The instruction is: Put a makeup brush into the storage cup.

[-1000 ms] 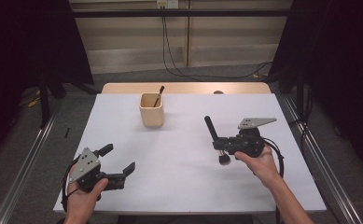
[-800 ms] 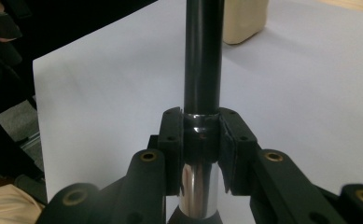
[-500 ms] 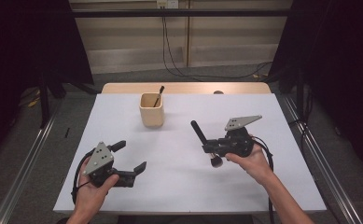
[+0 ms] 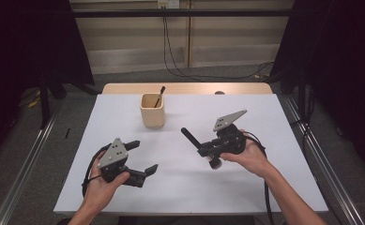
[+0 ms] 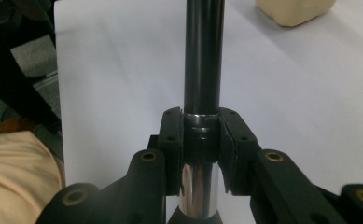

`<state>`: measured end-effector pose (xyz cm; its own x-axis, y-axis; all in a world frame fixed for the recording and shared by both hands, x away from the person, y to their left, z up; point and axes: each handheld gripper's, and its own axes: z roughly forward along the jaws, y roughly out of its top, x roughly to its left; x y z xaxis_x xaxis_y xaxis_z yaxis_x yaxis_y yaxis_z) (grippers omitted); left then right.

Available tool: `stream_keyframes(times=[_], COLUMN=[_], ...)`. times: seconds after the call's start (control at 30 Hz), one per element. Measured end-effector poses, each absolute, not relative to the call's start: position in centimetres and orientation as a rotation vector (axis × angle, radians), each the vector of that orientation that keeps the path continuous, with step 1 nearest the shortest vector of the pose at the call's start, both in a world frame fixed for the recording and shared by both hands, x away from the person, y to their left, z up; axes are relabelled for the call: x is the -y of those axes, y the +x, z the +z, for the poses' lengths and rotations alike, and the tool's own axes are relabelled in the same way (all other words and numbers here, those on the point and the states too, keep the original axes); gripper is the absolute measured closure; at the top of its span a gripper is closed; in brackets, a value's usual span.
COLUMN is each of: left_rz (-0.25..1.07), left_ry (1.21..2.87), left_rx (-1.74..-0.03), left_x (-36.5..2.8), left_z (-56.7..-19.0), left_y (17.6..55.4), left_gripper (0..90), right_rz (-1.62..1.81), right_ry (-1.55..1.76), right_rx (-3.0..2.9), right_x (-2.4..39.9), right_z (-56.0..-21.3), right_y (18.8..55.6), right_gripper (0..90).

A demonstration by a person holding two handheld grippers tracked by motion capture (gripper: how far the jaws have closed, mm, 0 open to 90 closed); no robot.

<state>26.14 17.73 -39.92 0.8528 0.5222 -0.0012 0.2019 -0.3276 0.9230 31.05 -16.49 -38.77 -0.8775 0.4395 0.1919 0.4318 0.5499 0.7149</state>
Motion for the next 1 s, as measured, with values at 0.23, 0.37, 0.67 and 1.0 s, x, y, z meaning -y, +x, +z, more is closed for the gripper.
stream_keyframes(times=[0.23,0.37,0.67,1.0], left_rz=[0.322,0.299,0.262,0.210], left_ry=[1.949,1.969,2.014,2.094], left_rx=[-0.498,-0.502,-0.469,-0.426], left_x=[-16.9,-16.6,-16.0,-15.3], left_z=[-39.6,-39.6,-39.5,-39.2], left_y=[26.6,26.9,27.2,27.6], left_gripper=[3.3,3.1,2.9,2.9], right_rz=[1.161,1.129,1.047,0.932], right_ry=[0.687,0.656,0.594,0.525], right_rx=[-2.836,-2.865,-2.937,-3.027], right_x=[15.4,15.2,14.7,13.9], right_z=[-38.5,-38.4,-38.5,-38.8], right_y=[31.2,31.2,31.2,31.4], right_gripper=[72.9,72.8,72.9,72.9])
